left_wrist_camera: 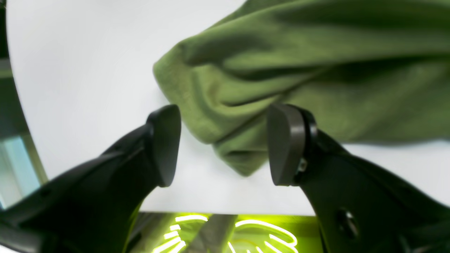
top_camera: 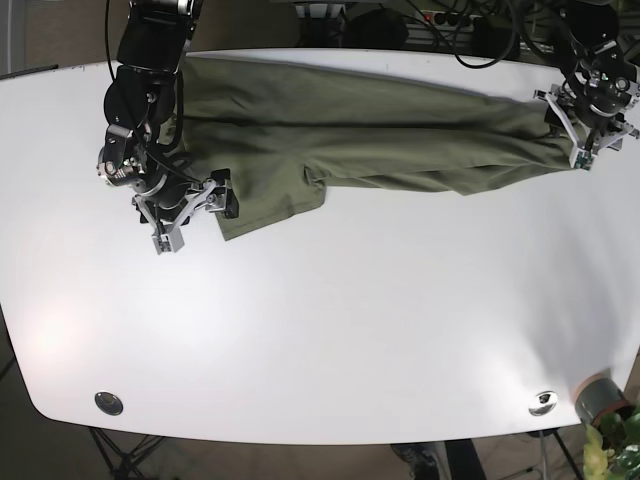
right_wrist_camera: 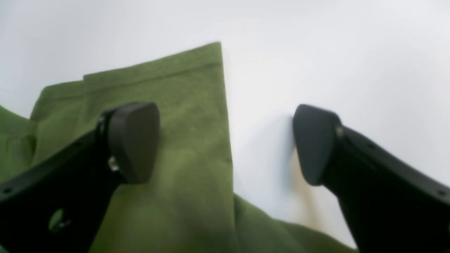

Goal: Fold the T-shirt properly

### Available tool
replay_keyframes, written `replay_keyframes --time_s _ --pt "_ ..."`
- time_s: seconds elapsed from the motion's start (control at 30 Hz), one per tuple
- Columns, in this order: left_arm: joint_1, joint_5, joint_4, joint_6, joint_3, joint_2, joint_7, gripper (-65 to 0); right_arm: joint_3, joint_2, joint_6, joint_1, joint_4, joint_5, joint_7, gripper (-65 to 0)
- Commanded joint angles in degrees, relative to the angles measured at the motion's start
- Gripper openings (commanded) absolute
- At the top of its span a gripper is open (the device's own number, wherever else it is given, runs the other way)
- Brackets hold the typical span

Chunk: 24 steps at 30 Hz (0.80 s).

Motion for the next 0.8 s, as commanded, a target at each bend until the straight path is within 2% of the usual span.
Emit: replay_keyframes --time_s 0.0,0.17,0.33,0.37,0.47,0.63,0.73,0.77 --pt "0.1 0.2 -2.3 0.3 -1.2 -1.6 -1.3 -30.4 -2.7 -0.2 -0.25 0.5 0.0 -0.2 -1.5 -8.2" --pt "0.0 0.2 -5.9 0.3 1.4 -4.1 -5.5 -30.4 -5.8 -1.0 -0.25 0.6 0.1 -0.2 -1.5 -8.2" --pt "-2.0 0.3 -6.1 0.3 2.2 -5.0 -6.0 -30.4 -5.7 -2.3 -0.25 0.6 -0.2 -0.2 -1.5 -8.7" --pt "-2.7 0.4 -6.3 0.3 2.2 -5.2 -6.0 -30.4 -5.7 -2.3 -0.25 0.6 -0.3 -0.2 -1.5 -10.5" --pt "-4.0 0.4 -7.5 0.3 2.2 -6.3 -6.0 -30.4 -5.7 -2.3 -0.25 0.6 -0.4 -0.2 -0.9 -20.5" --pt "-5.9 0.4 -11.2 0.3 2.2 -7.2 -6.0 -30.4 -5.7 -2.3 -0.25 0.6 -0.4 -0.2 1.4 -46.5" --pt "-5.9 0.4 -12.3 0.3 2.2 -8.2 -6.0 -30.4 -5.8 -2.3 -0.25 0.8 -0.1 -0.1 1.4 -59.6" --pt "-5.9 0.4 -12.5 0.3 2.2 -8.2 -6.0 -30.4 -5.8 -2.3 -0.25 1.0 0.0 -0.1 1.4 -62.0"
